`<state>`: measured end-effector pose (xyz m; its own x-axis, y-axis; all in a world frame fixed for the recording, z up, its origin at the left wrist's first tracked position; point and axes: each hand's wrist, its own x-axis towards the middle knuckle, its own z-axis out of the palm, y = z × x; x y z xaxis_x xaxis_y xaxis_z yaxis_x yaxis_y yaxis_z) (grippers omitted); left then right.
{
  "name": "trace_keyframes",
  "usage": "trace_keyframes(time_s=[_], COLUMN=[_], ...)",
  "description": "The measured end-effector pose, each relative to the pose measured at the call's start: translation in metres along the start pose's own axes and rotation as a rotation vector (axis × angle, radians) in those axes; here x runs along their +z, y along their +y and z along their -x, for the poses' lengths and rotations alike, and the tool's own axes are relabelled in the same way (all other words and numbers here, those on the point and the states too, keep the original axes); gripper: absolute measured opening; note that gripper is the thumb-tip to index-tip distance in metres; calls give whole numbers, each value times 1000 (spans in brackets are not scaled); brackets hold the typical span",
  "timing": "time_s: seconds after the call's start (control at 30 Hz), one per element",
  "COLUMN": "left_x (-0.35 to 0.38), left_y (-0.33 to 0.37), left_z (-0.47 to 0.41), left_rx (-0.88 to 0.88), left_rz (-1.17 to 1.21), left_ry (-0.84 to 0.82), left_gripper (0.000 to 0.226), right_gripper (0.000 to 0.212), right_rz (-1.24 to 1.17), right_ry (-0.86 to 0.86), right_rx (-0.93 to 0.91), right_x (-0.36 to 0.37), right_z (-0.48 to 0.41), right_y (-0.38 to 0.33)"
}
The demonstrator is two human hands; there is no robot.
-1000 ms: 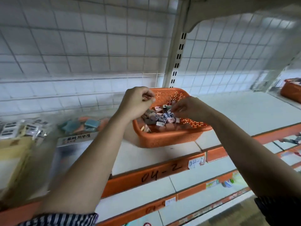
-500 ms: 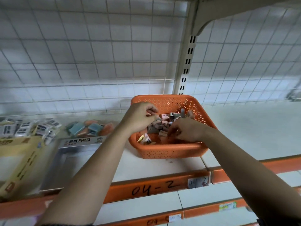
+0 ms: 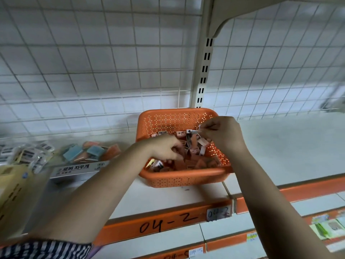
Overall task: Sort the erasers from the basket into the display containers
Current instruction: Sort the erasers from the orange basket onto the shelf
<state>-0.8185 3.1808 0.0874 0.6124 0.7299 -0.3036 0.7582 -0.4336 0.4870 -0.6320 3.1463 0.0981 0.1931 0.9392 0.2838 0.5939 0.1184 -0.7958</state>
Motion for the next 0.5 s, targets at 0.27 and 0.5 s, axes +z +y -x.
trace_keyframes(time_s=[0.27, 0.5], left_x=[1, -8], left_y=[-6, -6], left_z=[-3, 3], left_rx=[47, 90], left_rz=[2, 326], left_ry=[-31, 188], left_gripper=[23, 15], right_gripper=[10, 11], right_rz=[-14, 96], right_ry=[-115, -221], right_rx=[77, 16], right_x=[1, 1], right_z=[-4, -8], right_y=[7, 2])
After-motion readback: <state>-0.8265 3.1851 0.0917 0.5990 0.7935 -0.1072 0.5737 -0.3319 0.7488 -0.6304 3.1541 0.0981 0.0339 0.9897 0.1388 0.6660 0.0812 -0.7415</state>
